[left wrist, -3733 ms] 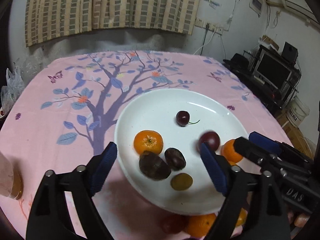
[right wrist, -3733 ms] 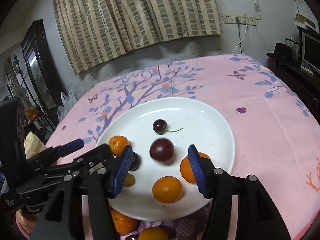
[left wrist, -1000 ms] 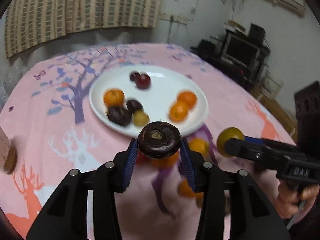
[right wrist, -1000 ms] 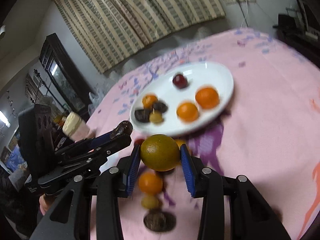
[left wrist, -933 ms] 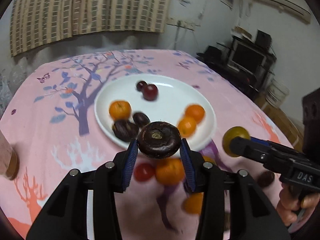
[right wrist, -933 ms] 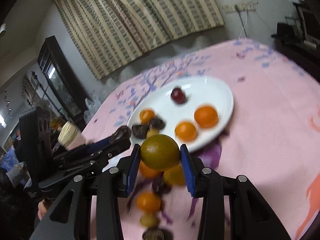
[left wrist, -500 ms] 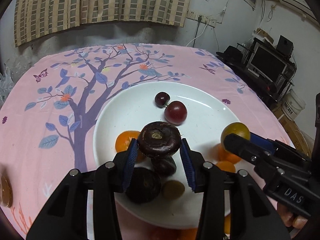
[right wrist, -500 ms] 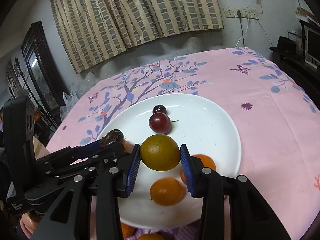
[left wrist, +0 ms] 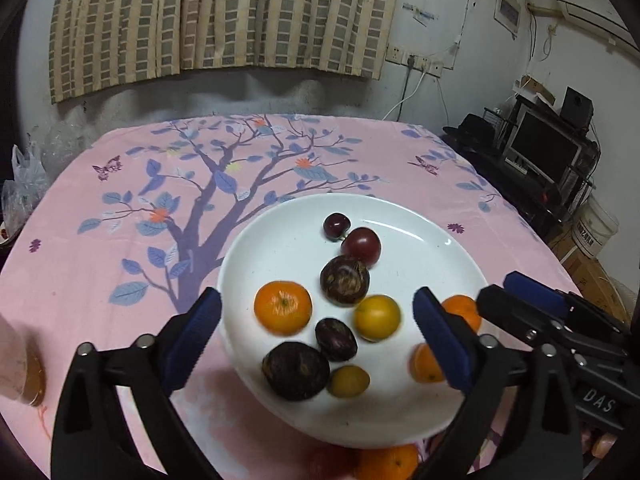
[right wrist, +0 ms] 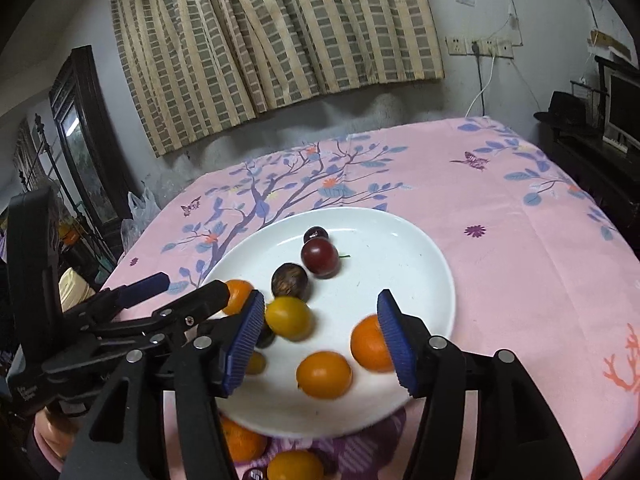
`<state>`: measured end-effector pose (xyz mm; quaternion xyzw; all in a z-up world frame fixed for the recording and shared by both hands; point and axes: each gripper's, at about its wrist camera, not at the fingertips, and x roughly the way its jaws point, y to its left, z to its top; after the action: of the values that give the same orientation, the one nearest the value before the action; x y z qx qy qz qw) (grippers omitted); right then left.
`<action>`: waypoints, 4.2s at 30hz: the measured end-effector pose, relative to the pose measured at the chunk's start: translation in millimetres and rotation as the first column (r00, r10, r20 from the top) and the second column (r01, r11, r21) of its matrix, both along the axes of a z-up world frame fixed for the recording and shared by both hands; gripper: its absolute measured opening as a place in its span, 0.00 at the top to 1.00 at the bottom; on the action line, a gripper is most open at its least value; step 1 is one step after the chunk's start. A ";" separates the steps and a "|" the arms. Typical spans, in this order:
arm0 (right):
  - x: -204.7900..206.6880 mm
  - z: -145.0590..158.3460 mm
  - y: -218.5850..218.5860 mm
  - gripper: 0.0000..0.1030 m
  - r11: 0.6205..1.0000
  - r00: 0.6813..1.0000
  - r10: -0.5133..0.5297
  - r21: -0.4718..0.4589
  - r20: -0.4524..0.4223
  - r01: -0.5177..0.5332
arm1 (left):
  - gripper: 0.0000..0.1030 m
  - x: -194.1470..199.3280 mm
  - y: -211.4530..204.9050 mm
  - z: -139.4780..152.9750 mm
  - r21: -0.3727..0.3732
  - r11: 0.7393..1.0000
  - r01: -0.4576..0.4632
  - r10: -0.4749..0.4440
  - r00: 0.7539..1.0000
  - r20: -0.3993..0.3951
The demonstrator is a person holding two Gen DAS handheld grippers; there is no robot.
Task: Organize fruits
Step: 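Grasp a dark brown fruit with the right tool while the left tool reaches toward a small yellow fruit, then grasp the small yellow fruit with the left tool while the right tool holds the dark fruit, then release the yellow fruit and dark fruit onto the white plate with both tools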
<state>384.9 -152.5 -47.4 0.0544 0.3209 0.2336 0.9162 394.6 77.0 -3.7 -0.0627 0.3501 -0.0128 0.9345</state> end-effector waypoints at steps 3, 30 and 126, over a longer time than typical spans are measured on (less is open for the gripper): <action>-28.3 -8.0 -9.1 0.39 1.000 1.000 0.023 -0.003 -0.014 -0.023 | 0.05 -24.1 1.1 -2.7 0.002 1.000 -0.001 0.001 1.000 -0.007; -162.5 -71.9 13.9 0.43 0.932 0.960 0.201 -0.265 -0.194 -0.248 | 0.05 -129.8 24.2 -23.9 0.028 0.996 -0.086 0.087 0.996 -0.025; 23.2 -25.0 11.6 0.56 0.998 0.998 -0.014 -0.054 -0.058 0.011 | 0.74 10.2 -9.8 -24.7 -0.041 0.997 0.069 -0.073 0.993 -0.096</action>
<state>408.1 -140.9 -72.4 0.0385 0.3531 0.2175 0.9091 404.8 67.1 -28.4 -0.0684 0.3970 -0.0497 0.9139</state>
